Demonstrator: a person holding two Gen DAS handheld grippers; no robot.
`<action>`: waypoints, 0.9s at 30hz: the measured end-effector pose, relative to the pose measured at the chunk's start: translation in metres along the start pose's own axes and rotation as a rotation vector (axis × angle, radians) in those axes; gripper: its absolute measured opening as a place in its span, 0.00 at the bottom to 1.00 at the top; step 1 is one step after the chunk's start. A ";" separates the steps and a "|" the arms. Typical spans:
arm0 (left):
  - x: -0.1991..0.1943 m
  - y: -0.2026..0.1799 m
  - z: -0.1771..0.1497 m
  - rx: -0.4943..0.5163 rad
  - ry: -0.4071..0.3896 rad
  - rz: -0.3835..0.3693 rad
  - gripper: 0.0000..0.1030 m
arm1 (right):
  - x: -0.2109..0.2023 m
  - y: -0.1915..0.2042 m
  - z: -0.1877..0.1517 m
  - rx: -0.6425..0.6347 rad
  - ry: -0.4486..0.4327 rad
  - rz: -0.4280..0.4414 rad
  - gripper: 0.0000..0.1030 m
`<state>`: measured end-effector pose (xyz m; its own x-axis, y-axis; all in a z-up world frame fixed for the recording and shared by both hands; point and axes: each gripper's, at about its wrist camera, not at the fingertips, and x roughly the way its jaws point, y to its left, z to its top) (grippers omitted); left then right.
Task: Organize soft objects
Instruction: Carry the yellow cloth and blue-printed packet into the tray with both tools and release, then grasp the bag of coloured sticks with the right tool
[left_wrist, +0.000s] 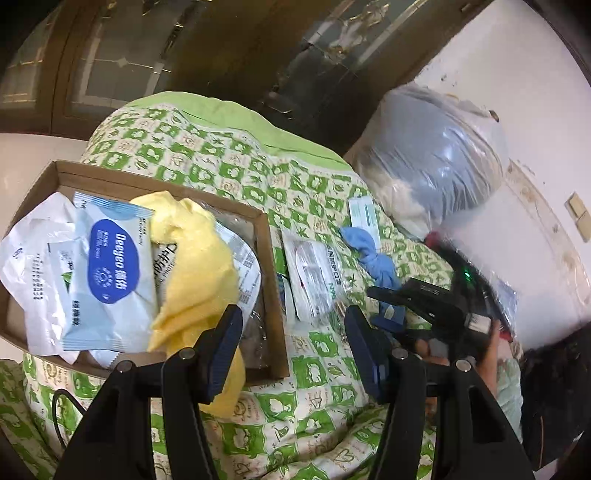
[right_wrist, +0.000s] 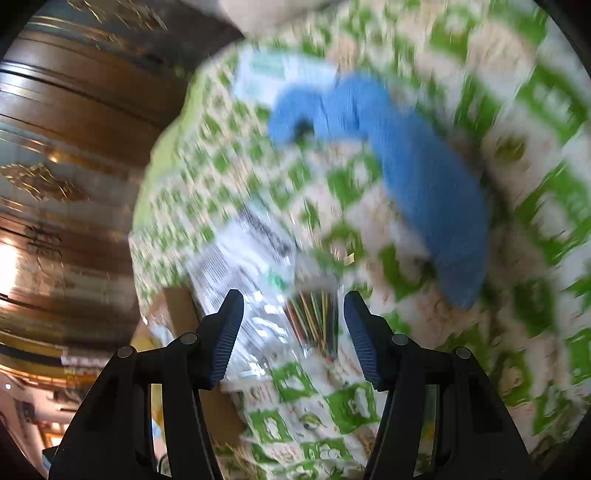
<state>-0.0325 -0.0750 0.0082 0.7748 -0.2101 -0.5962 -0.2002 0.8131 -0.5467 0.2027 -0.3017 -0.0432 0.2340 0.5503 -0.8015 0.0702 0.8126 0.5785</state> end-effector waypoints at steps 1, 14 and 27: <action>0.003 -0.001 0.001 -0.001 0.007 -0.004 0.56 | 0.006 0.002 0.001 -0.007 0.014 -0.007 0.55; 0.016 -0.029 0.015 0.029 0.060 0.010 0.56 | 0.047 0.007 0.002 -0.057 0.130 -0.189 0.19; 0.140 -0.055 0.055 0.021 0.386 0.085 0.56 | 0.013 -0.015 0.005 0.085 0.021 -0.061 0.17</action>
<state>0.1202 -0.1191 -0.0126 0.4730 -0.3268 -0.8182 -0.2390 0.8463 -0.4761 0.2091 -0.3077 -0.0613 0.2064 0.5050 -0.8381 0.1660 0.8260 0.5386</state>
